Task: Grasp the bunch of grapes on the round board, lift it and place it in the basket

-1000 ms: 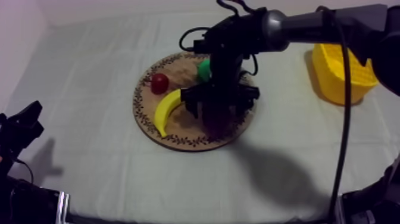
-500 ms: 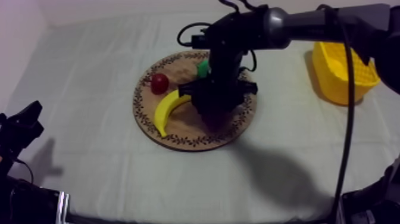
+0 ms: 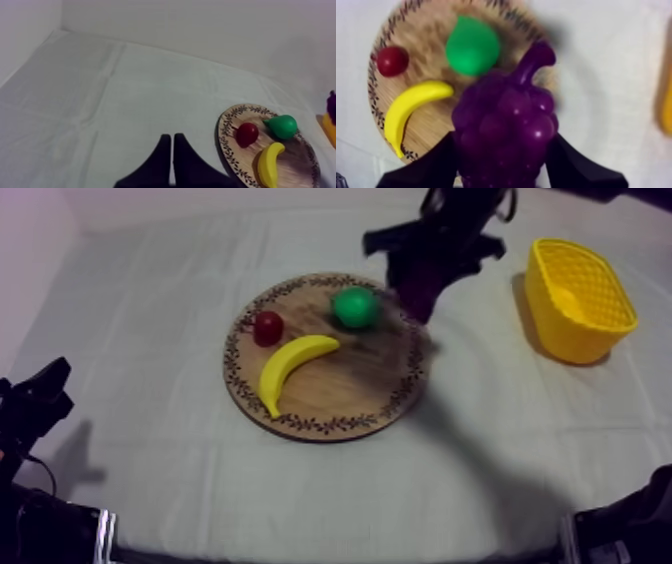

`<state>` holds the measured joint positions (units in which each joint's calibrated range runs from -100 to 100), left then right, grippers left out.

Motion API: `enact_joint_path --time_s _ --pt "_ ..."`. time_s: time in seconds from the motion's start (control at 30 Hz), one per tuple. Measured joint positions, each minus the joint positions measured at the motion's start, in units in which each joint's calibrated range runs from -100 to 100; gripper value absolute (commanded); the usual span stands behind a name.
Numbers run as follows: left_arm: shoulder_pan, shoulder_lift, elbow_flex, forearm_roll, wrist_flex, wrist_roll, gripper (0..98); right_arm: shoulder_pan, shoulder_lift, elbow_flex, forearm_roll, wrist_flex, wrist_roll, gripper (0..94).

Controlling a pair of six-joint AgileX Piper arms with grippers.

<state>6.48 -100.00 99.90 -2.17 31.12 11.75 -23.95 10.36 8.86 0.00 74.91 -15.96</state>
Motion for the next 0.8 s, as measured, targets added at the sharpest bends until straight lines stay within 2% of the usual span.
enact_joint_path --time_s 0.17,0.4,0.8 --pt "0.0 0.0 0.0 0.00 0.0 0.0 0.1 4.7 -8.5 -0.9 1.5 2.2 3.8 26.3" --pt "0.0 0.0 0.0 0.00 0.0 0.0 0.1 12.9 -17.1 -0.6 3.2 0.6 9.8 28.9" --pt "0.0 0.0 0.0 0.00 0.0 0.0 0.1 26.3 -17.3 0.1 2.6 -4.9 20.0 32.1"
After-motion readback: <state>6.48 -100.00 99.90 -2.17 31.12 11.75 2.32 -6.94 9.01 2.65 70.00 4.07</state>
